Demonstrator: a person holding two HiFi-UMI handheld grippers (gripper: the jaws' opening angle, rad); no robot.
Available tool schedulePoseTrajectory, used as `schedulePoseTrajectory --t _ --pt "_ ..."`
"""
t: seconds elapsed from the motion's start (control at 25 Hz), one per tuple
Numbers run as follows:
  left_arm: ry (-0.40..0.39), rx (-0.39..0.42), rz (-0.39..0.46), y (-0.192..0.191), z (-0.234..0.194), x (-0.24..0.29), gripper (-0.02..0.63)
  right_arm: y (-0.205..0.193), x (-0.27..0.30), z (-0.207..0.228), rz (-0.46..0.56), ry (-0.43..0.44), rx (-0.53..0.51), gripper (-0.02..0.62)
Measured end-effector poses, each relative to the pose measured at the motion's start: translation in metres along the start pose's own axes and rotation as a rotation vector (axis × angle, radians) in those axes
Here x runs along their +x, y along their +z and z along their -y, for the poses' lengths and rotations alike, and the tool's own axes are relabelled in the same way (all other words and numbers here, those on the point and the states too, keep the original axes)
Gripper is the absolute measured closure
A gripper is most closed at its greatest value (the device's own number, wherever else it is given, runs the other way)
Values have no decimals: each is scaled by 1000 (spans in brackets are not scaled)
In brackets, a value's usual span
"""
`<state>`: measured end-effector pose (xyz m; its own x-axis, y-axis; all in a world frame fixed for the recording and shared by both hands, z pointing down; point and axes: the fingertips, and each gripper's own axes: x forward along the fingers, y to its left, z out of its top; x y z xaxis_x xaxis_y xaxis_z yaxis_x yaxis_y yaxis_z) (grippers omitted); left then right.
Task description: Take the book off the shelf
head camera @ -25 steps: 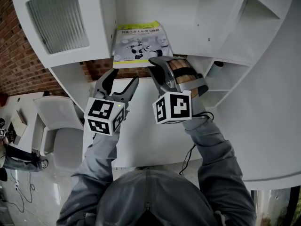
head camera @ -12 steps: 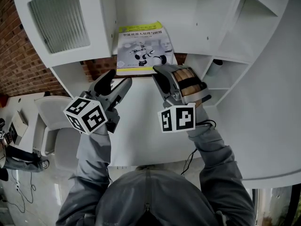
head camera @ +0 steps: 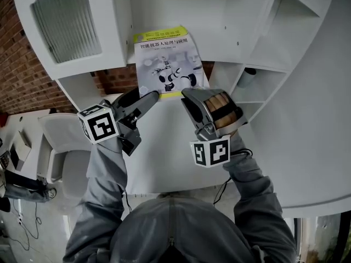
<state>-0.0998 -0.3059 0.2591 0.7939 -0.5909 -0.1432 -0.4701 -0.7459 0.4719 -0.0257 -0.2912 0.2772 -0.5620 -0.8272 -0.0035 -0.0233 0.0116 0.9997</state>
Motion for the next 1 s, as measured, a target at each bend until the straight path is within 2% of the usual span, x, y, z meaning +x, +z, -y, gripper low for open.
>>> schedulePoseTrajectory --t 0.2,0.44,0.68,0.84,0.92,1.0 --pt "-32 -74 1 -5 2 4 316 -3 -4 -14 22 -23 -62 512" --pt "51 -24 -55 -19 -17 9 397 9 -10 -33 59 -4 -91 506" --pt "49 -74 -18 -26 -17 12 439 6 -13 -39 35 19 -83 500" --pt "62 -107 18 -27 -18 13 461 5 -16 -46 30 80 -23 491" --pt "75 -162 55 -26 -23 10 485 10 -23 -47 56 118 74 489" --pt "132 -239 78 -32 -34 3 507 15 -32 -40 88 114 189 488"
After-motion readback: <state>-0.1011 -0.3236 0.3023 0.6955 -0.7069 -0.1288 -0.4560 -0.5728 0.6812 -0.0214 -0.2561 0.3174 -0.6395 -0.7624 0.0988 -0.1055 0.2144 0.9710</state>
